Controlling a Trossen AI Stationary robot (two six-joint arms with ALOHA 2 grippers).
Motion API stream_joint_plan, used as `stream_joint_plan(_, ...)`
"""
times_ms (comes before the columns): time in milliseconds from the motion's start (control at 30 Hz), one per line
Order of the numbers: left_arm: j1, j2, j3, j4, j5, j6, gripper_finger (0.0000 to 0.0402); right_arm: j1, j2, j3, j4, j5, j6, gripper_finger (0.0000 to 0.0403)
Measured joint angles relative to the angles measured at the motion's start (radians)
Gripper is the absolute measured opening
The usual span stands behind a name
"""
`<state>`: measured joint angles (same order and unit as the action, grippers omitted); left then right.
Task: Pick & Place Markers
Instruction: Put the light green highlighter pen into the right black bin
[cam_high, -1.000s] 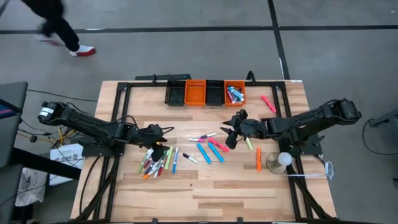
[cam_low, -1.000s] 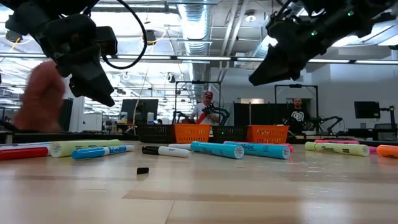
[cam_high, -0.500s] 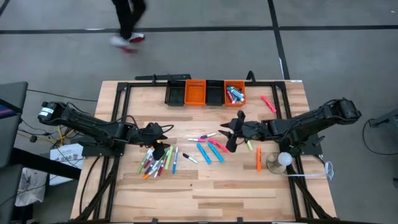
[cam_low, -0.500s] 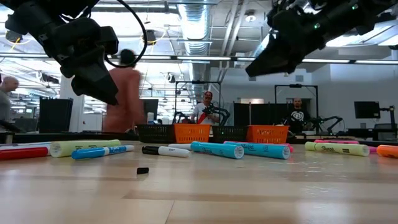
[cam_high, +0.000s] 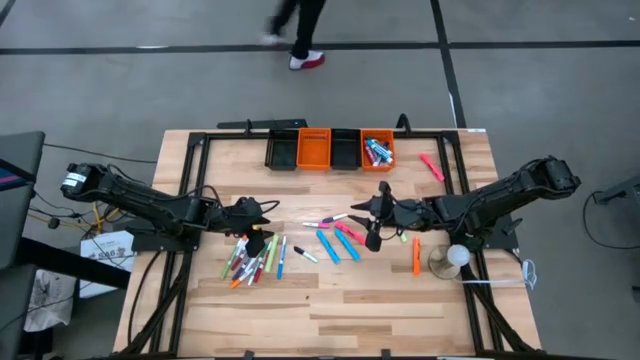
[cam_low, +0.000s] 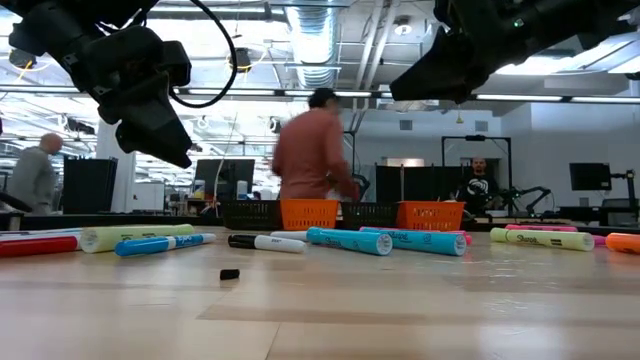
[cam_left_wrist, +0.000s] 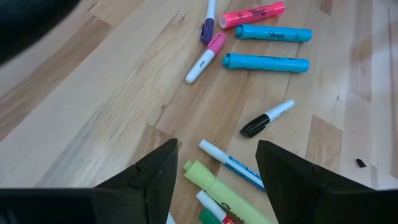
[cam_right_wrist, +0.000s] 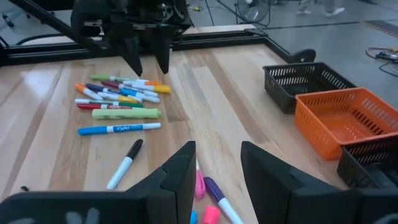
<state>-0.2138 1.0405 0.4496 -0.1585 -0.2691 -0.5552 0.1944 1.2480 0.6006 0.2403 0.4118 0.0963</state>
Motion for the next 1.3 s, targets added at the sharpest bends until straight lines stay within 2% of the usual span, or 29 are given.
stream_joint_plan(1167,0.0,0.0,0.0,0.003,0.0,0.0,0.0214,0.001,0.0,0.0,-0.03,0.005,0.001,0.0119)
stream_joint_plan(1300,0.0,0.0,0.0,0.003,0.0,0.0,0.0214,0.001,0.0,0.013,-0.093,-0.039,0.045,0.0119)
